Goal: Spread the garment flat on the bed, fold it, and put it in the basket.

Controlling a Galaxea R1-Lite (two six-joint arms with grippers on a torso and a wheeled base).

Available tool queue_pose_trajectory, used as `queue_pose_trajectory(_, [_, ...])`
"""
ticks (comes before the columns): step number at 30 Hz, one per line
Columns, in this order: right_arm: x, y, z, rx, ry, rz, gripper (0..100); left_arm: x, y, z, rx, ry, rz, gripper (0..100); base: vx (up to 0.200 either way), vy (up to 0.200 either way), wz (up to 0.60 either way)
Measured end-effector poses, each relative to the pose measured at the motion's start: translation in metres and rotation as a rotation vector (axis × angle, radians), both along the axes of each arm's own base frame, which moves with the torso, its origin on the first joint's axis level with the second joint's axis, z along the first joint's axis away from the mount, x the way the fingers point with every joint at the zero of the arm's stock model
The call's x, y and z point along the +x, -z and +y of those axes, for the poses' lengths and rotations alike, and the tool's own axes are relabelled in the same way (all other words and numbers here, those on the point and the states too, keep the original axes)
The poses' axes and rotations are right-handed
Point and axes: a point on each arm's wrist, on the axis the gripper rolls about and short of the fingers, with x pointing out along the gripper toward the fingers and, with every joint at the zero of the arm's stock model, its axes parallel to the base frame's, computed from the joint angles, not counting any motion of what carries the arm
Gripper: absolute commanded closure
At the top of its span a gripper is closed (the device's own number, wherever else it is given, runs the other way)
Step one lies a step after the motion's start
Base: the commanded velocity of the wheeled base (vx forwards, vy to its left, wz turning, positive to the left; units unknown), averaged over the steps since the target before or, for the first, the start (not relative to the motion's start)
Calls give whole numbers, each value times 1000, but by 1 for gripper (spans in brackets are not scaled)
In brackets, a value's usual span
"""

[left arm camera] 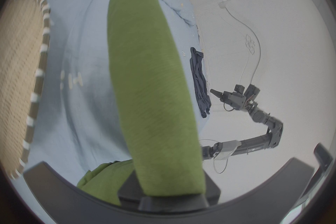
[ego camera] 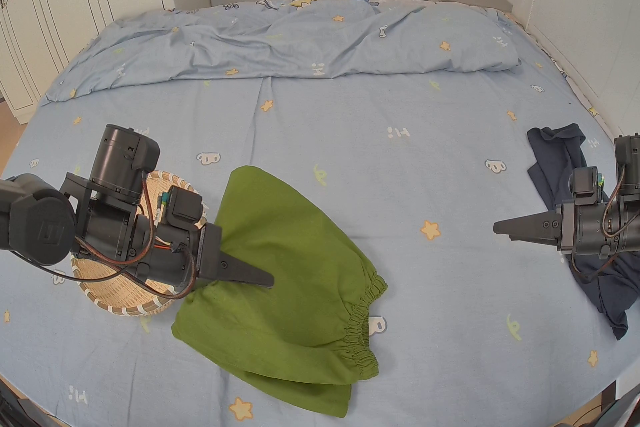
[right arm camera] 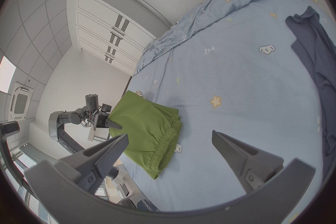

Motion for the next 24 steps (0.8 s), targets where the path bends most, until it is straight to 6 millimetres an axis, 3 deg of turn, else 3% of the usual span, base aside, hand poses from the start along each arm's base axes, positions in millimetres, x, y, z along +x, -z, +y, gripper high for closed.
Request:
queue_pose_trajectory(5, [0,1,1,-3,-1,1,0,-5,-13,-12,33,76,-60,100,0,0,0])
queue_pose_trajectory(11, [0,2,1,-4,1,1,0,-12,-32,-10,75,160,-180,100,0,0,0])
queue_pose_trajectory(24, [0,2,0,-5,4,1,0,-24,-86,32,21,20,-492,100,0,0,0])
